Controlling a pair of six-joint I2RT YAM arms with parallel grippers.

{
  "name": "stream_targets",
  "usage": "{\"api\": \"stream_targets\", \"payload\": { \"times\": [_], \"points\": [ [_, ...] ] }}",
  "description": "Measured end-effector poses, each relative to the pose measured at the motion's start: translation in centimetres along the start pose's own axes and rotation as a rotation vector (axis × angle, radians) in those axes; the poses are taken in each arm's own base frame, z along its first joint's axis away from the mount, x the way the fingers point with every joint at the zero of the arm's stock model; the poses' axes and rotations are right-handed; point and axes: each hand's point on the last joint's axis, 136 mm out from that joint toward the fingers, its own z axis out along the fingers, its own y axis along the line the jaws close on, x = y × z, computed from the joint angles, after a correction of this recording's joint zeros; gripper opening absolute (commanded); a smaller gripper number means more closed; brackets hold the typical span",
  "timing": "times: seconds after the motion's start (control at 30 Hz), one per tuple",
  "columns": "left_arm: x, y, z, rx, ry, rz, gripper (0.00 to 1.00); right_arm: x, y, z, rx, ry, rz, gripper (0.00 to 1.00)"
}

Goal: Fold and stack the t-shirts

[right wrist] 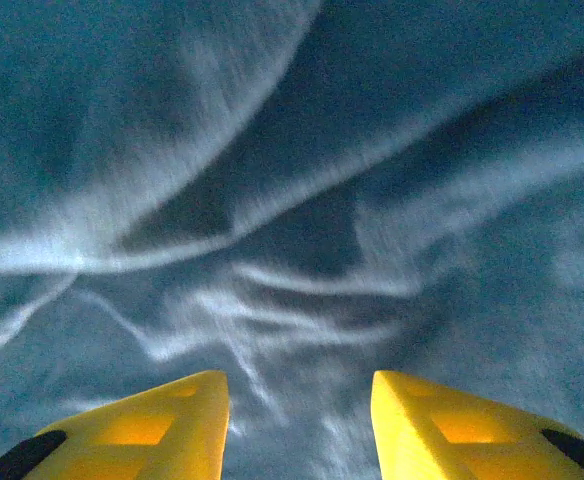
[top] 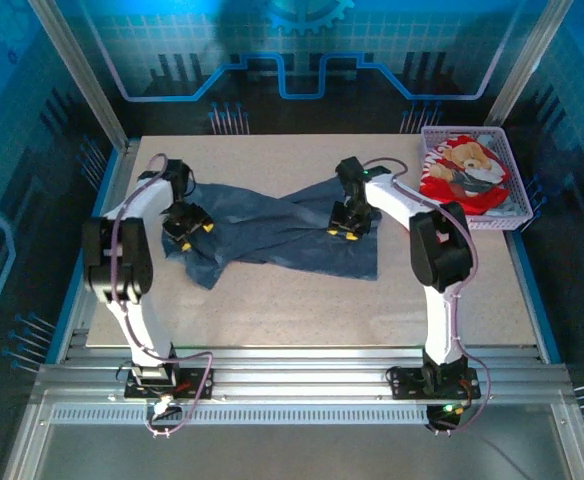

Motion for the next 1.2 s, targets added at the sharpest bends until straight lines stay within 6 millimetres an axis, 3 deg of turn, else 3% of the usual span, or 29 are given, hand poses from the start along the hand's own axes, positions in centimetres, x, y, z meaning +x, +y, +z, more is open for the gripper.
{"api": "stream_targets", "payload": {
  "times": [0.1, 0.17, 0.3, 0.4, 0.67, 0.93, 1.07, 1.2],
  "points": [
    [0.9, 2.2, -2.2, 0.025, -0.035, -0.017, 0.55, -1.0, 0.0, 1.6, 0.034, 0.029, 0.011, 0.44],
    [1.3, 3.6, -2.4, 0.024, -0.039, -0.038, 0.46, -1.3, -0.5, 2.2, 0.057, 0.053, 0.024, 0.44],
    [3.0, 6.1, -0.6, -0.004, 0.014, -0.077, 0.42, -2.6, -1.5, 1.8, 0.066, 0.047, 0.041, 0.45],
    [4.0, 6.8, 0.3, -0.019, 0.042, -0.081, 0.41, -3.4, -2.9, 1.5, 0.077, 0.050, 0.058, 0.45],
    [3.5, 6.1, 0.7, 0.028, 0.030, -0.083, 0.44, -5.2, -5.5, 1.1, 0.113, 0.041, 0.088, 0.45],
    [-1.3, 2.9, -0.9, 0.071, -0.074, -0.090, 0.52, -7.0, -7.1, 0.7, 0.130, 0.030, 0.092, 0.46],
    [-3.0, 1.9, 1.2, 0.055, -0.058, -0.084, 0.55, -7.2, -7.1, 0.6, 0.132, 0.024, 0.068, 0.47],
    [-3.1, 2.4, 4.5, -0.001, 0.002, -0.076, 0.52, -7.2, -7.0, 0.6, 0.132, 0.024, 0.052, 0.47]
  ]
}}
